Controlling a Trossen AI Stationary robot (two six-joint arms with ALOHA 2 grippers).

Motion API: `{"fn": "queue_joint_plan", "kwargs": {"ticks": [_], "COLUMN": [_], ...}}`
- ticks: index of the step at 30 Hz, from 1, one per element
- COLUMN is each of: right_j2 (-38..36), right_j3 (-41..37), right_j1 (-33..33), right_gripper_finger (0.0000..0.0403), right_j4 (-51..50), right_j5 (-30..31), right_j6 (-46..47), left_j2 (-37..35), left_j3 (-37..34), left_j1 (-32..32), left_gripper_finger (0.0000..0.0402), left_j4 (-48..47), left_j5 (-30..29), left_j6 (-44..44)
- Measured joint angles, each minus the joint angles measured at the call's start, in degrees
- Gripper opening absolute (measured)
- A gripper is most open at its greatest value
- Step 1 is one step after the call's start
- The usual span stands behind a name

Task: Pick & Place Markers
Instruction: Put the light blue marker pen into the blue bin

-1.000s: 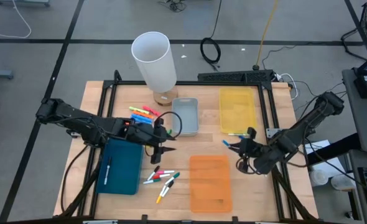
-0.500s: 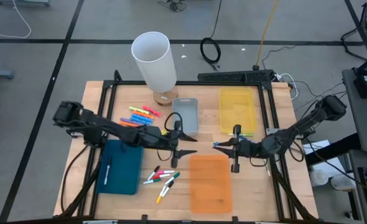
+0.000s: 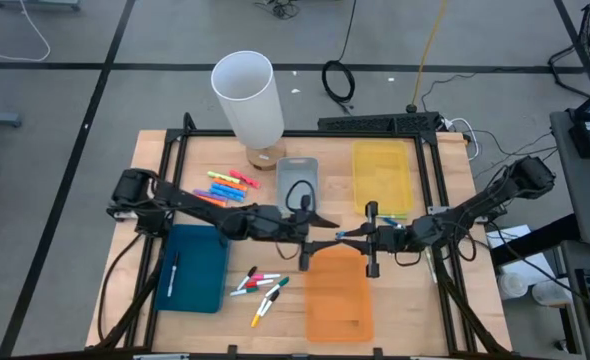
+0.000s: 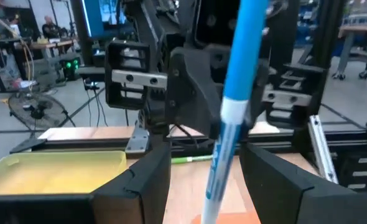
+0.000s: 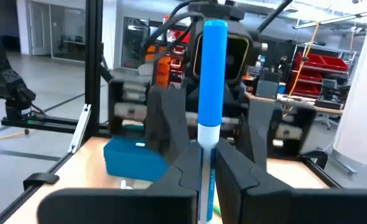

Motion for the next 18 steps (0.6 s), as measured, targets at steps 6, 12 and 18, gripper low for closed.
{"fn": "queue_joint_plan", "kwargs": {"ticks": [6,12,18], "right_j2": [0.0,0.0,0.0], "right_j3": [0.0,0.0,0.0], "right_j1": [0.31,0.46,0.46], "right_gripper_finger": [0.0013,0.0013,0.0013], "right_j4": [0.5,0.41,0.39], "right_j5": [-0.13,-0.33,-1.48], "right_j6": [-0.46,-0.87,-0.74], "left_j2": [2.82,3.24,3.19], "left_j3": [4.91,5.08,5.08], "left_j1": [0.19,0.49,-0.38], "left_gripper_finger": [0.0198,0.0197,0.013], "left_j4": [-7.04,-6.63,-4.17], "left_j5": [0.16,0.05,0.07], "left_j6": [0.57,1.92,6.42]}}
